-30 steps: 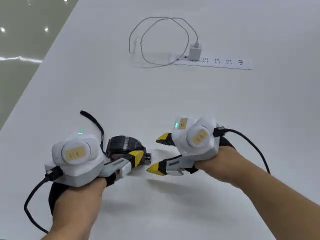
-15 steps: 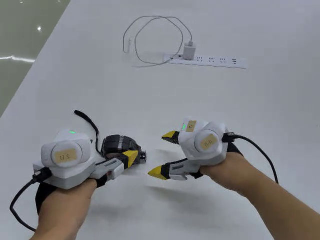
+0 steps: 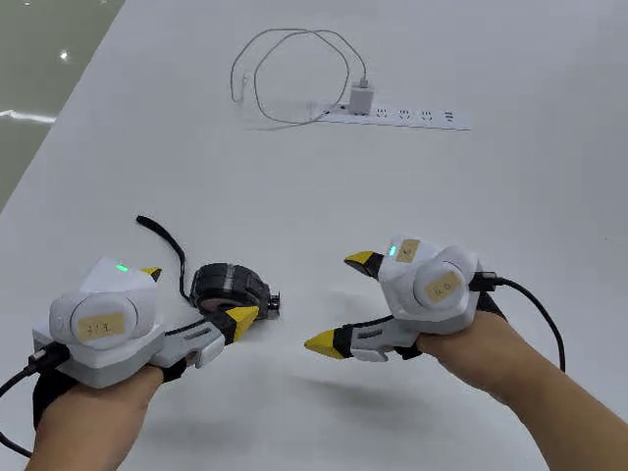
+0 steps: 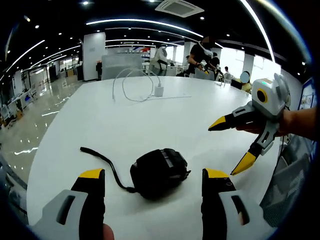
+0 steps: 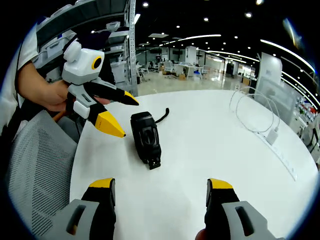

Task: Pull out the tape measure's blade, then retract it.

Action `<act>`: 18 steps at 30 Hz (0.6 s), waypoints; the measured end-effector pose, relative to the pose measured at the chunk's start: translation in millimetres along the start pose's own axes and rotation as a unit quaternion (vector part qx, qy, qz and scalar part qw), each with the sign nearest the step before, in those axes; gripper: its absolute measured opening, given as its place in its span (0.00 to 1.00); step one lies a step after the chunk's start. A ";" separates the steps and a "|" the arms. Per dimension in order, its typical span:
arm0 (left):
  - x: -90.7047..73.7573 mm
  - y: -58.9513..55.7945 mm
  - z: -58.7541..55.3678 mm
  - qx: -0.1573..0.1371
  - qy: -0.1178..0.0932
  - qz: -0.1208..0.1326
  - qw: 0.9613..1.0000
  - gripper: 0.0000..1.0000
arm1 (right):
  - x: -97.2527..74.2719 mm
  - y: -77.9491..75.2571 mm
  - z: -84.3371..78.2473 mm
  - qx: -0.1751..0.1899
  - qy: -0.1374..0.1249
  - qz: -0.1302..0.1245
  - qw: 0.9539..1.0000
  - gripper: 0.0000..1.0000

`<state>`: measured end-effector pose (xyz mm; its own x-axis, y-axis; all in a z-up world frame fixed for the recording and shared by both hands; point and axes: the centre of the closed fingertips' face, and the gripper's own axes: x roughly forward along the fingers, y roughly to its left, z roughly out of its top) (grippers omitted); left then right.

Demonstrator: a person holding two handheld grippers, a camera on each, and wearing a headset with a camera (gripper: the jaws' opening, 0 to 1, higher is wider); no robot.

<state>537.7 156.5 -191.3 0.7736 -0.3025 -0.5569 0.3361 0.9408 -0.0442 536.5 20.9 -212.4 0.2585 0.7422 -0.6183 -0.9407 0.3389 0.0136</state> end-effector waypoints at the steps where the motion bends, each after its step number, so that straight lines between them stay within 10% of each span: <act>1: -1.1 -0.3 0.3 0.004 0.000 -0.002 1.000 0.77 | -2.1 0.1 -1.0 -0.002 0.000 -0.002 1.000 0.73; 18: -14.8 -6.7 -4.2 0.057 -0.003 -0.038 0.998 0.82 | -31.9 0.4 -13.7 0.019 -0.003 -0.018 1.000 0.78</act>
<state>521.7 155.2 -186.2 0.7461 -0.3737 -0.5511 0.4531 0.8914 0.0089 524.9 -10.6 -203.4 0.2933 0.7328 -0.6140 -0.9218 0.3872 0.0218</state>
